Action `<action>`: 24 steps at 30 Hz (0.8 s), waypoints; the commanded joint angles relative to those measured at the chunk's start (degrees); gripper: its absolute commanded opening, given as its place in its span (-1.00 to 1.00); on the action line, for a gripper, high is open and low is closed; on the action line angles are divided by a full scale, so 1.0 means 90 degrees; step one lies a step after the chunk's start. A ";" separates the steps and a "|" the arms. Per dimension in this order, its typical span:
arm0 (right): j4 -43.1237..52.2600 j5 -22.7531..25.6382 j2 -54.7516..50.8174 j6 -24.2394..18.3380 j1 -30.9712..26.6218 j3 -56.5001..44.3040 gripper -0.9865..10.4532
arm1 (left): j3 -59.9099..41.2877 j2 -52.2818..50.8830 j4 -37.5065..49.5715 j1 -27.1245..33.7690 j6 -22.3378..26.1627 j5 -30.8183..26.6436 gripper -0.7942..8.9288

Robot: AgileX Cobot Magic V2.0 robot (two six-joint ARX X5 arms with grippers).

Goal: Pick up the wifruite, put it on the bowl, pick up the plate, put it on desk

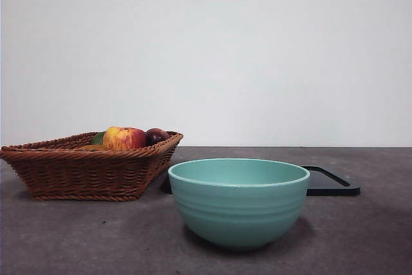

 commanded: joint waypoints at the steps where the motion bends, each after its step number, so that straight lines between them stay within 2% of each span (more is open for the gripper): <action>1: 0.0153 -0.0063 -0.0015 0.0340 -0.0005 -0.0027 -0.82 | -0.0129 -0.0015 -0.0034 0.0017 -0.0532 -0.0027 -0.82; 5: 0.0274 -0.0066 -0.0015 0.0826 -0.0005 -0.0027 -0.82 | -0.0129 -0.0015 -0.0036 0.0017 -0.1855 -0.0027 -0.82; 13: 0.0260 -0.0146 -0.0015 0.1401 -0.0005 -0.0027 -0.82 | -0.0119 -0.0015 -0.0029 0.0017 -0.3036 -0.0024 -0.82; 16: 0.0299 -0.0189 -0.0015 0.1430 -0.0005 -0.0002 -0.82 | -0.0053 -0.0015 -0.0049 0.0017 -0.3327 -0.0002 -0.82; 24: 0.0294 -0.0163 -0.0012 0.1569 -0.0005 0.0510 -0.82 | 0.0556 0.0012 -0.0114 0.0017 -0.3492 0.0277 -0.82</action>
